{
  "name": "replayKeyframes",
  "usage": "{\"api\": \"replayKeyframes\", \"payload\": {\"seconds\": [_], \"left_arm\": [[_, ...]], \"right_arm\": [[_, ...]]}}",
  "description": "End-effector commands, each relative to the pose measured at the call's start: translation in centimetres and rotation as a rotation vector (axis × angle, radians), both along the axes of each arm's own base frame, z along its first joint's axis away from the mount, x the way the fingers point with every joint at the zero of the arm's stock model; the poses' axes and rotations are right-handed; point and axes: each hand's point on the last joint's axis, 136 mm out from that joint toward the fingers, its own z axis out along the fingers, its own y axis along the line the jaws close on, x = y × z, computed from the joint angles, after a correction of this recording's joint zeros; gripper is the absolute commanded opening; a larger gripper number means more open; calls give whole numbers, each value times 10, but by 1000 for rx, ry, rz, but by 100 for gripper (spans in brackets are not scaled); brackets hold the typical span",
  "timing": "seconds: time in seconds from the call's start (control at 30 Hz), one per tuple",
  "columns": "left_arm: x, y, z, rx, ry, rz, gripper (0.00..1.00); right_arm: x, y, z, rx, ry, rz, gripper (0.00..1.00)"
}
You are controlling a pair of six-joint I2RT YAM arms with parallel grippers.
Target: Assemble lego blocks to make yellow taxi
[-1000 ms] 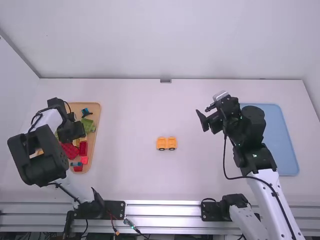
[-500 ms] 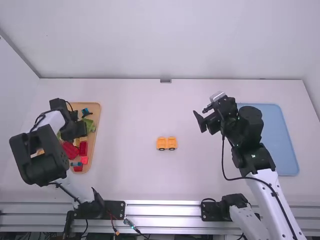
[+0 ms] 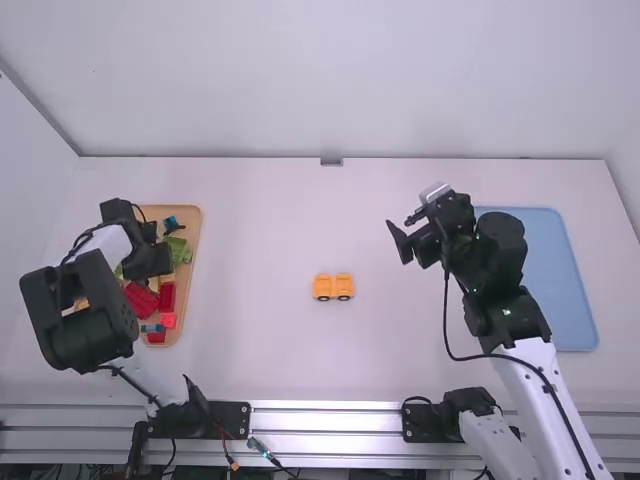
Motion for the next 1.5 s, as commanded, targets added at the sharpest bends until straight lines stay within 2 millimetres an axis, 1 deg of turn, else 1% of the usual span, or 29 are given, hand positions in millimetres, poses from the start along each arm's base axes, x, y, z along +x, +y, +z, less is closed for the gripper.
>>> {"api": "replayKeyframes", "payload": {"seconds": [0.0, 0.1, 0.2, 0.23, 0.27, 0.3, 0.6, 0.67, 0.73, 1.03, 1.1, 1.37, 1.47], "left_arm": [[-2, -9, -1, -45, 14, 6, 48], [2, -11, 3, -48, 10, 8, 48], [10, -23, 4, -89, -22, -36, 50], [10, -24, 4, -94, -24, -44, 50], [12, -31, 5, -130, -39, -79, 50], [12, -32, 5, -132, -38, -78, 49], [2, -28, -4, -106, -5, -27, 49], [-4, -19, -8, -57, 21, 29, 49], [-7, -16, -10, -38, 35, 45, 49], [-10, -17, -16, -37, 34, 45, 50], [-12, -15, -18, -34, 34, 52, 49], [-13, -17, -29, -25, 13, 46, 49], [-13, -17, -31, -22, 8, 46, 47]], "right_arm": [[1, 1, 18, 7, -39, 3, 99], [1, 1, 18, 7, -39, 3, 99], [1, 2, 18, 9, -37, 3, 99], [1, 2, 18, 10, -36, 3, 99], [1, 1, 18, 9, -37, 2, 99], [1, 2, 18, 9, -37, 3, 99], [1, 2, 17, 6, -34, 4, 99], [3, 2, 15, 6, -31, 4, 99], [6, 2, 13, 6, -26, 3, 99], [17, 5, 7, 7, -19, 4, 99], [18, 5, 8, 9, -22, 5, 99], [17, 5, 11, 17, -28, 4, 99], [16, 5, 12, 17, -30, 4, 99]]}}
